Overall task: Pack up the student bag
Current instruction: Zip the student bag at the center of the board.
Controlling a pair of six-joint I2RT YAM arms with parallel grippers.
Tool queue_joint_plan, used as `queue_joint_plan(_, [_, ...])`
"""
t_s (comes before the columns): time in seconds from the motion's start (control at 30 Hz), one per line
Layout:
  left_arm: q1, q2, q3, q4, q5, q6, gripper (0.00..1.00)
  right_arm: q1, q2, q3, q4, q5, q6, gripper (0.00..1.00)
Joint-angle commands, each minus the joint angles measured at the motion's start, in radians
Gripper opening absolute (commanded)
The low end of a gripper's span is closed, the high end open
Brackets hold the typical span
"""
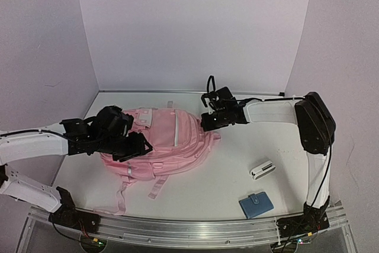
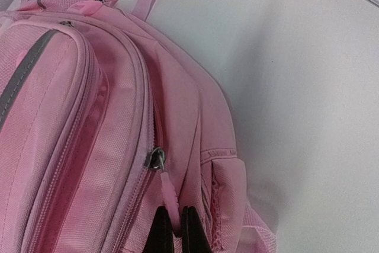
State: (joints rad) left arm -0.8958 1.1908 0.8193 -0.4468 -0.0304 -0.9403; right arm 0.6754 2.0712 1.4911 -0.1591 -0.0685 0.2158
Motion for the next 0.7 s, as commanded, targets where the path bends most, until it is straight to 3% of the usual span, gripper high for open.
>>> queue_joint_plan(0.0, [0.007, -0.149, -0.123, 0.017, 0.117, -0.293, 0.59, -0.032, -0.034, -0.015, 0.012, 0.071, 0.028, 0.0])
queue_joint_plan(0.17, [0.056, -0.247, -0.271, 0.036, 0.176, -0.359, 0.59, -0.033, -0.036, -0.021, 0.023, 0.037, 0.032, 0.0])
queue_joint_plan(0.3, [0.139, -0.257, -0.342, 0.126, 0.213, -0.323, 0.58, -0.03, -0.036, -0.029, 0.024, -0.001, 0.017, 0.0])
queue_joint_plan(0.67, [0.532, 0.006, -0.278, 0.372, 0.383, -0.011, 0.53, 0.03, -0.101, -0.178, 0.026, -0.062, 0.063, 0.0])
